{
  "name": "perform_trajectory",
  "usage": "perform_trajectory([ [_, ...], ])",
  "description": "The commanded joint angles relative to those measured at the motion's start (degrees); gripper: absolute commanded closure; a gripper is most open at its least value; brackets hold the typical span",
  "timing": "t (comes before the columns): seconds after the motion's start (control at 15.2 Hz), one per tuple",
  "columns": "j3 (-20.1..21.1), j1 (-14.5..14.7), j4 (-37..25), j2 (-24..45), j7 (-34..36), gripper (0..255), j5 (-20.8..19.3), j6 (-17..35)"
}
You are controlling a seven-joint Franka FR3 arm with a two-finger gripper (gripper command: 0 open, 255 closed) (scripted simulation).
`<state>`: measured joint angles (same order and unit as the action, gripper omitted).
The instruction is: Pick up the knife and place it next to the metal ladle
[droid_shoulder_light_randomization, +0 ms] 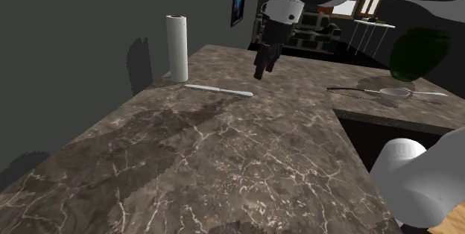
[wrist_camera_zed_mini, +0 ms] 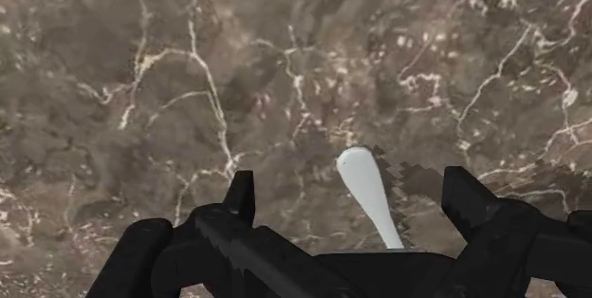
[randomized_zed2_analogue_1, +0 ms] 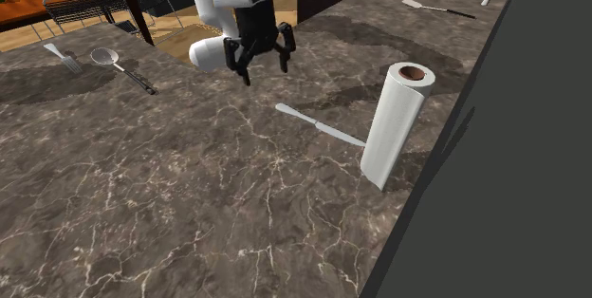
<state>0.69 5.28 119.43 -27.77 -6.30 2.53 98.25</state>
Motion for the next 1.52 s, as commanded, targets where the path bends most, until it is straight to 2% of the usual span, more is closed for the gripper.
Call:
perform_trajectory([
  [0.0, 0.6, 1.2, -4.1, 5.1, -2.9, 0, -0.6, -0.2],
  [0.53, 3.8, 5.0, -21.6, 23.9, -12.5, 0, -3.8, -3.7],
  [1.06, 3.7, 4.9, -15.0, 23.3, -12.5, 0, -3.8, 2.2],
  [1.45, 3.7, 4.9, -15.0, 23.3, -12.5, 0, -3.8, 2.2],
])
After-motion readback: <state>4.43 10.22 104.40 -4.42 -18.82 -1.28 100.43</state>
